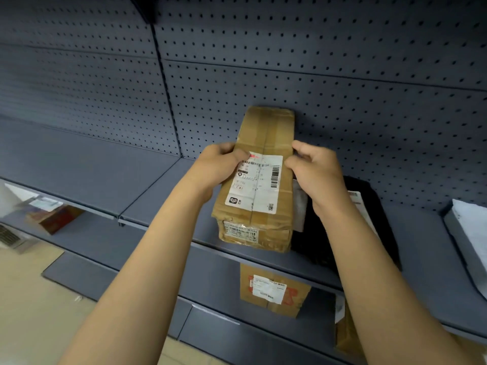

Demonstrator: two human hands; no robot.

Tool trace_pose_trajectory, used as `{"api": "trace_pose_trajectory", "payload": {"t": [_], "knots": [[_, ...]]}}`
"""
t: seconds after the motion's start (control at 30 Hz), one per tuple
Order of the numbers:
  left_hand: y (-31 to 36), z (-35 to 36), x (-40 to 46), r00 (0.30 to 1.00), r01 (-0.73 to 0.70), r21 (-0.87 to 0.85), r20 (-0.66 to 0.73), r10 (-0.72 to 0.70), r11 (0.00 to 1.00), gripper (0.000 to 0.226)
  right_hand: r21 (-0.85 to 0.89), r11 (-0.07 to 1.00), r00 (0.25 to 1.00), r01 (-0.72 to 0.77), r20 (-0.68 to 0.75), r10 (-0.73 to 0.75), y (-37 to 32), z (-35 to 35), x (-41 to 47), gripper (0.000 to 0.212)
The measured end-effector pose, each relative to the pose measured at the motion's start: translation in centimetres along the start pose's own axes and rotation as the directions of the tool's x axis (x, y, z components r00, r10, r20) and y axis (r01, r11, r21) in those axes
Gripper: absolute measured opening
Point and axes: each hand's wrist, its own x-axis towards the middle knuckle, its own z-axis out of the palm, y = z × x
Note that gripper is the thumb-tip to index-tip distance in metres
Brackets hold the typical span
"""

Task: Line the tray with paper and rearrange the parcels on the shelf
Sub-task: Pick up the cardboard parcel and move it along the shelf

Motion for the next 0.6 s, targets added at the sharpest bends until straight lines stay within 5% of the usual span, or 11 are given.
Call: {"api": "trace_pose_trajectory", "payload": {"t": [0.6], "knots": [[-4.0,-31.3,7.9,0.997,-0.074,0.059,0.038,0.071,0.996,0.014,0.064,0.997,0.998,0.037,-0.058,-0.033,-8.8,30.6,1.6,0.065]]}}
